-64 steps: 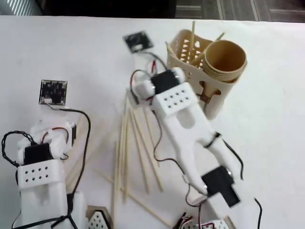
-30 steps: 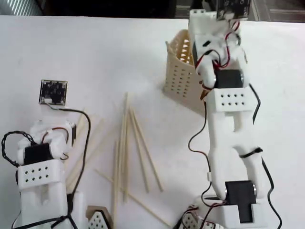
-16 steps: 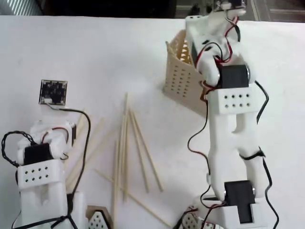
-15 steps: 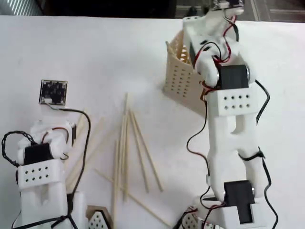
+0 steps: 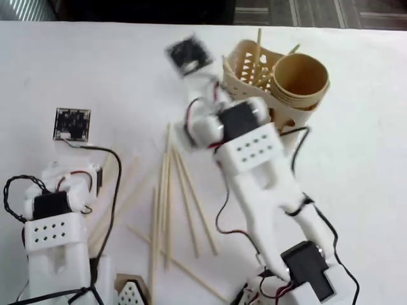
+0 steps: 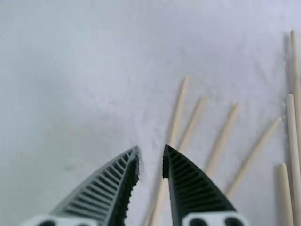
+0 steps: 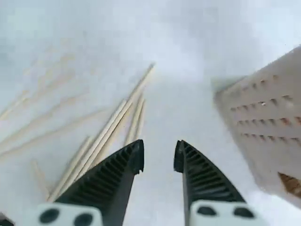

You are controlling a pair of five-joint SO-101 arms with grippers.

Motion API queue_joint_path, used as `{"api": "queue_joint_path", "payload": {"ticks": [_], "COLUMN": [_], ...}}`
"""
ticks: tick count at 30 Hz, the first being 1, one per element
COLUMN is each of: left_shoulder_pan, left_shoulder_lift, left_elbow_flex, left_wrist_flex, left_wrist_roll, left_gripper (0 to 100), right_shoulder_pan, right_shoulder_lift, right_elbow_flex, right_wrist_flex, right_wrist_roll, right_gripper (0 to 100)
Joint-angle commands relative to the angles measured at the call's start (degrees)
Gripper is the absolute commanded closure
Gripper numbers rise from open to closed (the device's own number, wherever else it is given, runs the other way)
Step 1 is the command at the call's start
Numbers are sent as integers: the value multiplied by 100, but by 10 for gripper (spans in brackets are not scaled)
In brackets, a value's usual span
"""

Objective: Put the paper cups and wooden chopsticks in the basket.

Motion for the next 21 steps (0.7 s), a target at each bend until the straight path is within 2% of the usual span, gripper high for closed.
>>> {"api": "queue_joint_path", "payload": {"ticks": [1,4,8,14,21], "left_shoulder_pan": [-48,-48,-48,-48,-48], "left_shoulder_lift": [-145,-145,-145,-145,-145], "left_elbow_flex": [-26,-26,-26,-26,-18], "left_wrist_flex": [-97,-97,-97,-97,-97], "left_wrist_roll": [53,53,44,44,44], "left_gripper": [899,899,899,899,899], "right_shoulder_pan": [-347,-453,-514,-514,-664], "right_shoulder_lift": [31,382,1367,2668,3512], "right_elbow_flex": [985,1556,1591,730,0], "right_wrist_flex": [-708,-1393,-1798,-1754,-1481], "right_wrist_roll": [26,9,0,-211,-325], "right_gripper": [822,822,822,820,821]}}
